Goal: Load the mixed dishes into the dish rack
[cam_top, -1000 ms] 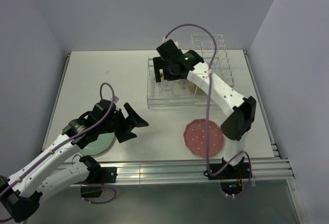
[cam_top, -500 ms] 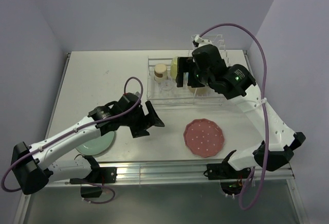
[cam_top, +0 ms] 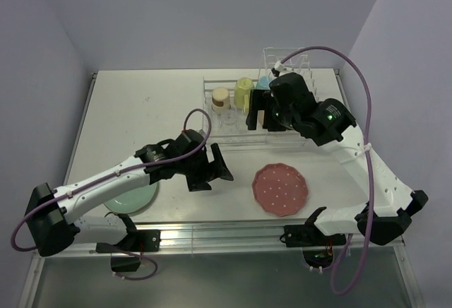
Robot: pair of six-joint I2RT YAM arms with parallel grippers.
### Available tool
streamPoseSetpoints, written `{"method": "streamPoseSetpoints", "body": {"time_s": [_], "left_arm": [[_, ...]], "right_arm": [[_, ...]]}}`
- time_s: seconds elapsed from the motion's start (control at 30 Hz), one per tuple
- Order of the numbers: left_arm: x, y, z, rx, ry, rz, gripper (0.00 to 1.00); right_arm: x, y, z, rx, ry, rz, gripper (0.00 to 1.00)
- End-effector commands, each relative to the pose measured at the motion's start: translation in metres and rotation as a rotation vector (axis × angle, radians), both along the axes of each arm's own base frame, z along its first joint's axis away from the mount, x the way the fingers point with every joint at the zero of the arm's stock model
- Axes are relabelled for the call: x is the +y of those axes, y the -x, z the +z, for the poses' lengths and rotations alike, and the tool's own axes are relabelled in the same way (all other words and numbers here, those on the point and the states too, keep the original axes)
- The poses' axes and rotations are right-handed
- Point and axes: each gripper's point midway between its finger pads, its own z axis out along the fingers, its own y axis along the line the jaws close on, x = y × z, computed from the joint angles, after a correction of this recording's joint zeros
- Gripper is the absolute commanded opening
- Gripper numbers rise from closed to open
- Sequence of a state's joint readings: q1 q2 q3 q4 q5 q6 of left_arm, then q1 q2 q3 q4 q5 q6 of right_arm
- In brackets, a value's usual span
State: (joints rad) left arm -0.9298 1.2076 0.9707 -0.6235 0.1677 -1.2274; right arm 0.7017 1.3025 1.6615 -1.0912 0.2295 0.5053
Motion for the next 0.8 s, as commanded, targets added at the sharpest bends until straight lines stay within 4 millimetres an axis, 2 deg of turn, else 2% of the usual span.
{"method": "streamPoseSetpoints", "body": {"time_s": [0.0, 0.07, 0.1, 0.2, 0.3, 0.4, 0.47, 0.6, 0.77], "left_arm": [[-0.021, -0.002, 0.011, -0.034, 0.034, -0.077, 0.94], [-0.025, -0.006, 0.011, -0.045, 0.022, -0.094, 0.94], [-0.030, -0.007, 0.004, -0.025, 0.008, -0.106, 0.94], [-0.042, -0.006, -0.007, 0.006, -0.001, -0.160, 0.94], [-0.054, -0.012, -0.023, 0.020, -0.040, -0.205, 0.93], [-0.064, -0.017, -0.051, 0.056, -0.087, -0.237, 0.92], [-0.071, -0.017, -0.058, 0.064, -0.089, -0.266, 0.92], [-0.081, -0.019, -0.079, 0.091, -0.125, -0.303, 0.90], [-0.093, -0.019, -0.093, 0.093, -0.151, -0.343, 0.88]], "right_arm": [[-0.011, 0.014, 0.018, -0.023, -0.108, -0.042, 0.98], [-0.017, 0.019, 0.009, -0.006, -0.109, -0.063, 0.97], [-0.022, 0.024, 0.013, -0.017, -0.136, -0.081, 0.97], [-0.029, 0.032, 0.000, 0.010, -0.150, -0.102, 0.97], [-0.037, 0.043, -0.007, 0.026, -0.158, -0.121, 0.97], [-0.043, 0.054, -0.011, 0.025, -0.187, -0.135, 0.97], [-0.046, 0.056, -0.017, 0.035, -0.185, -0.146, 0.97], [-0.053, 0.060, -0.016, 0.038, -0.179, -0.165, 0.97], [-0.055, 0.061, -0.011, 0.032, -0.188, -0.176, 0.97]]}}
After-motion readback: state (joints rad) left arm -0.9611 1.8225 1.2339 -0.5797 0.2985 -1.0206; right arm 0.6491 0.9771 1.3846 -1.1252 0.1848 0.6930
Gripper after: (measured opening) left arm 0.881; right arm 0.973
